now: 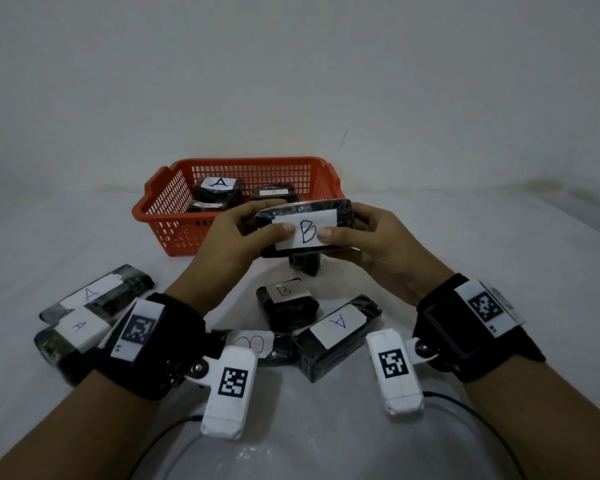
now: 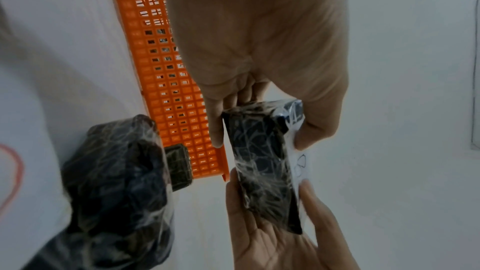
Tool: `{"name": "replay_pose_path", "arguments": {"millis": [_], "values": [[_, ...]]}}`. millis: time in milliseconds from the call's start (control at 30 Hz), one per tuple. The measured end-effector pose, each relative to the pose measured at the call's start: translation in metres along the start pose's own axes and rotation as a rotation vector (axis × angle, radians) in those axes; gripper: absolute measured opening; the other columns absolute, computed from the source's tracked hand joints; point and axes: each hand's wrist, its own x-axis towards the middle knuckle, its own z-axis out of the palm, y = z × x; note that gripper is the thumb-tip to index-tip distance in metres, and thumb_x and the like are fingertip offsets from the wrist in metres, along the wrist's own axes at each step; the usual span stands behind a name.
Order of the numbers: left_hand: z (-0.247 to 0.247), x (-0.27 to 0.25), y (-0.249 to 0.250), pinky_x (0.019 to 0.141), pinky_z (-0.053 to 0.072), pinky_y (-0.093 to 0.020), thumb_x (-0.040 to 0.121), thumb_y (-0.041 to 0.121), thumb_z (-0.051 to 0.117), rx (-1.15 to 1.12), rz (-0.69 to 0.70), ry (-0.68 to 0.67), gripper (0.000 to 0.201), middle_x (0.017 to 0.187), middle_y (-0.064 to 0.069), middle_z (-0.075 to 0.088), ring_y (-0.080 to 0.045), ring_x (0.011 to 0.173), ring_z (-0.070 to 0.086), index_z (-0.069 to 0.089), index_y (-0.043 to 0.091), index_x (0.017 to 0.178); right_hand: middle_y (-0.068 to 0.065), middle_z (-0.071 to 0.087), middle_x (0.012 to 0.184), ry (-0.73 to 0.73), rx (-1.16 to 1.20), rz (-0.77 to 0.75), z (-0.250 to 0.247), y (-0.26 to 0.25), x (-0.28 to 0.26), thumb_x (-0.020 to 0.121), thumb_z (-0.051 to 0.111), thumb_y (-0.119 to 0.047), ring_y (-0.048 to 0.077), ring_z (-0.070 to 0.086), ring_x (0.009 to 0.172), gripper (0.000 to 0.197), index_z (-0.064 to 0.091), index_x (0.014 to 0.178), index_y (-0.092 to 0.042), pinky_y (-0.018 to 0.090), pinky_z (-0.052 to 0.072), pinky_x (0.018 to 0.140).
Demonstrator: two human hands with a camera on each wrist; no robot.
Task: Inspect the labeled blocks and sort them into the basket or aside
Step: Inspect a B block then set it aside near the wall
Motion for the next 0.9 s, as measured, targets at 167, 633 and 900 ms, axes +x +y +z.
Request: {"name": "replay_pose_path", "arguments": {"millis": [167, 633, 900], "values": [[-0.0005, -0.0006, 0.0020, 0.094, 0.058, -0.038, 0.084, 0.019, 0.074, 0.038, -0.007, -0.033, 0.048, 0.120, -0.007, 0.074, -0.023, 0.111, 0.072, 0.062, 0.013, 0.130, 0.017, 0.075, 0.122, 0.022, -0.018, -0.013, -0.0006, -0.0015, -0.0016, 0.078, 0.077, -0.025, 0.032, 0.073, 0.115, 0.055, 0.068, 0.126, 0.002, 0.037, 0.060, 0.098], [-0.0007, 0.0003, -0.0035, 0.097, 0.057, -0.034, 0.073, 0.012, 0.087, 0.069, 0.020, -0.066, 0.073, 0.131, 0.003, 0.066, -0.015, 0.119, 0.067, 0.054, 0.028, 0.136, 0.015, 0.079, 0.106, 0.104, 0.037, 0.100, -0.0026, -0.0052, -0.0031, 0.096, 0.069, -0.018, 0.028, 0.076, 0.097, 0.026, 0.073, 0.113, 0.001, 0.039, 0.063, 0.090], [0.0037, 0.0010, -0.0058, 0.085, 0.060, -0.029, 0.091, 0.015, 0.071, 0.171, 0.029, -0.018, 0.030, 0.109, -0.004, 0.077, -0.016, 0.100, 0.075, 0.069, 0.011, 0.121, 0.014, 0.079, 0.107, 0.076, -0.002, 0.096, 0.0022, -0.0006, -0.0029, 0.093, 0.072, -0.018, 0.025, 0.078, 0.096, 0.034, 0.070, 0.120, 0.003, 0.028, 0.062, 0.077]]}}
